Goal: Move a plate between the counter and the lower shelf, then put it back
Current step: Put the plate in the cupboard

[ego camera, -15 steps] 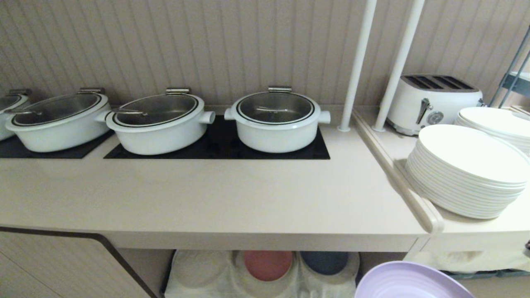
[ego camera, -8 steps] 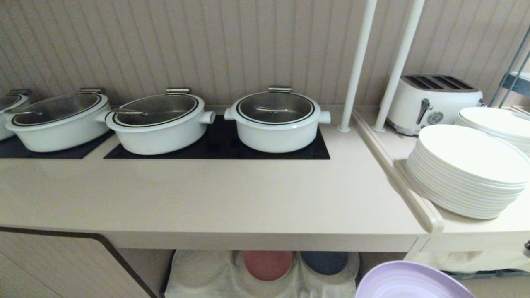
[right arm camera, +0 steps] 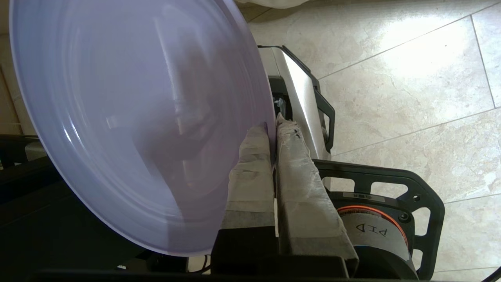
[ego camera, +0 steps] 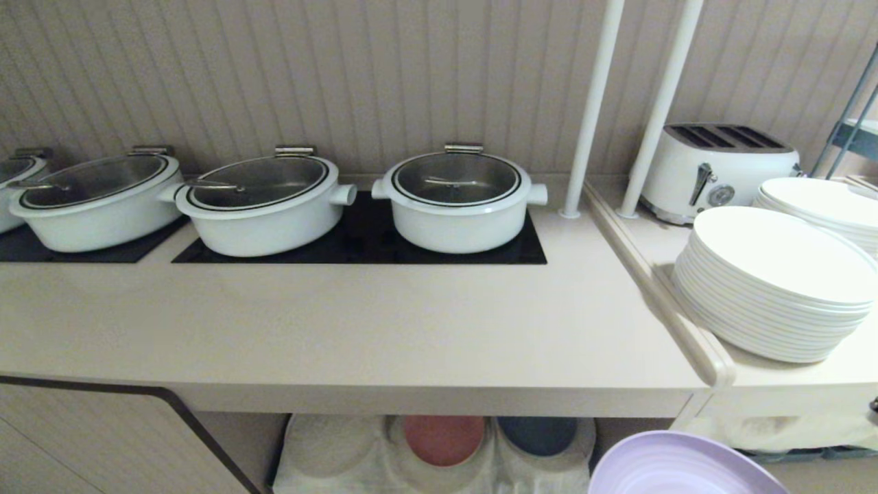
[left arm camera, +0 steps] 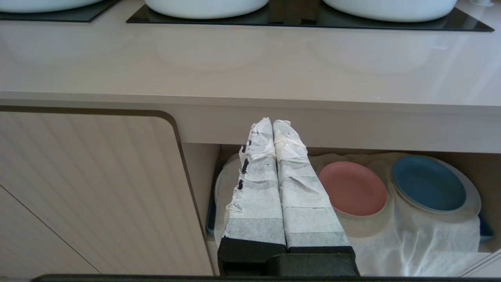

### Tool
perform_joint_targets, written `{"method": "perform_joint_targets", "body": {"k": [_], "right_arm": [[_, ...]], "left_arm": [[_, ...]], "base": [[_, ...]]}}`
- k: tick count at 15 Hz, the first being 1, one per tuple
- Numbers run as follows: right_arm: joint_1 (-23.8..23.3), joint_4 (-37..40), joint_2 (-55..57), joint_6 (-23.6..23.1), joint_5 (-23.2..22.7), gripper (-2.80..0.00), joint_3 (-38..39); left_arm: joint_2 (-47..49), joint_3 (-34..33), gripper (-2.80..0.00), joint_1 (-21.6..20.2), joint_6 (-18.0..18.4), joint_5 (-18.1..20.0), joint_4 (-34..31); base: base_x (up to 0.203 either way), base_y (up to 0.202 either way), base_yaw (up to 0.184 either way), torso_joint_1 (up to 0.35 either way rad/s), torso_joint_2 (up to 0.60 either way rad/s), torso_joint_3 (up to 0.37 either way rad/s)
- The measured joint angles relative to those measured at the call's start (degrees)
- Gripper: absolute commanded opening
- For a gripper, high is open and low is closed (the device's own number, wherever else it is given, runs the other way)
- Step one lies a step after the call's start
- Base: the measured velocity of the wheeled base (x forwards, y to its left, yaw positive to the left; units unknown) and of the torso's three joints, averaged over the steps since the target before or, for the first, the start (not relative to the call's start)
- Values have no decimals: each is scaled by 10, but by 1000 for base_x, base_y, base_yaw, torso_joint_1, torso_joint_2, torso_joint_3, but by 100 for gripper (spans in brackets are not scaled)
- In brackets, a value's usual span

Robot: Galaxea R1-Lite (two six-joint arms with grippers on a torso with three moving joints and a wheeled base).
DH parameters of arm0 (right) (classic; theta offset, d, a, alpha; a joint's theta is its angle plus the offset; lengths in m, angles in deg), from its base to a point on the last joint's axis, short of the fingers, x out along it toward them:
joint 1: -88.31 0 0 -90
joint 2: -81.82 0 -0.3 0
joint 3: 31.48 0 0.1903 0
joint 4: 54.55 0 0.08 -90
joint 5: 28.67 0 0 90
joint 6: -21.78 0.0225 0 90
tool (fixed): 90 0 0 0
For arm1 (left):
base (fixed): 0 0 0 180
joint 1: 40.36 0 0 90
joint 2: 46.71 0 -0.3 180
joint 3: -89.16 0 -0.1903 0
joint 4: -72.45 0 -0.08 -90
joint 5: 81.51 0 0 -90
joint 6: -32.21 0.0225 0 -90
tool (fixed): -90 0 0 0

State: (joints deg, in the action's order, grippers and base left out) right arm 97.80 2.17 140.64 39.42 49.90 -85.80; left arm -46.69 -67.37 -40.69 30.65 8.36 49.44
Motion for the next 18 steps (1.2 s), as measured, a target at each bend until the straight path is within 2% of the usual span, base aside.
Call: {"method": "perform_joint_targets", "body": {"k": [18], "right_arm": [[-1, -3, 5, 0, 0, -280, 9]], "left_arm": [[0, 0, -280, 0, 1, 0, 0]], "base": [[0, 0, 0, 0, 0, 0]]}}
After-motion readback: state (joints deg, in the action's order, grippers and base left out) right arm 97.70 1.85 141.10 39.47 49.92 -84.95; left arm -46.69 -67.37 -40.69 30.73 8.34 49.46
